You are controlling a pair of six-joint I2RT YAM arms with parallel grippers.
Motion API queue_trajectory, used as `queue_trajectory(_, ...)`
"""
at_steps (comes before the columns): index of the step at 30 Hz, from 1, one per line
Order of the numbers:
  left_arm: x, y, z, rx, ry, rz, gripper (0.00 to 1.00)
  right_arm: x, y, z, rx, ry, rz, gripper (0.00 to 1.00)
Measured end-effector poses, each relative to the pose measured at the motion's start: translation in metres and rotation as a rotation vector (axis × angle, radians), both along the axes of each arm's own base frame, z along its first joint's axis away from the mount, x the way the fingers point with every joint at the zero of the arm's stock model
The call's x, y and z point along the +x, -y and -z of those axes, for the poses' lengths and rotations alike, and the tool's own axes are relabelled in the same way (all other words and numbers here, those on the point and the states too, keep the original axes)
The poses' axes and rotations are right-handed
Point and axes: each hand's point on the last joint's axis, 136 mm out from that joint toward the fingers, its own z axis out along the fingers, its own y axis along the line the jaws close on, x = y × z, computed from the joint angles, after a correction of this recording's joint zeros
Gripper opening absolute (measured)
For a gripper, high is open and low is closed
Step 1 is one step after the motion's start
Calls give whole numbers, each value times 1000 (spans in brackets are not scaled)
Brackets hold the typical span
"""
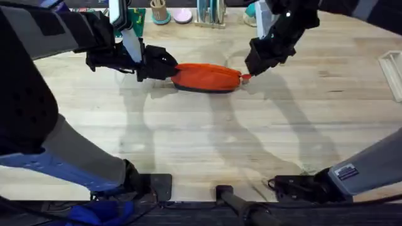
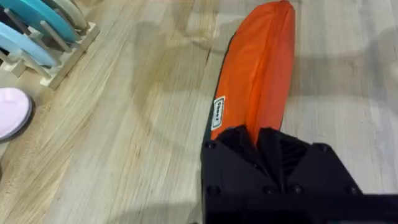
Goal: Unzip the bag, pick up the pens from the table one at a time and place them inside, then zip the bag closed.
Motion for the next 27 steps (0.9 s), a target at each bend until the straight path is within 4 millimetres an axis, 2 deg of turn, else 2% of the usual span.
queue_trajectory(10, 0, 0, 0, 1, 0, 0, 41, 1, 13, 12, -24, 1, 16, 35)
queue_trajectory(16, 0, 0, 0, 1, 0, 0, 41, -5, 22, 26, -31, -24, 32, 35)
queue_trajectory(27, 0, 0, 0, 1, 0, 0, 41, -1, 27, 27, -27, -17, 48, 35)
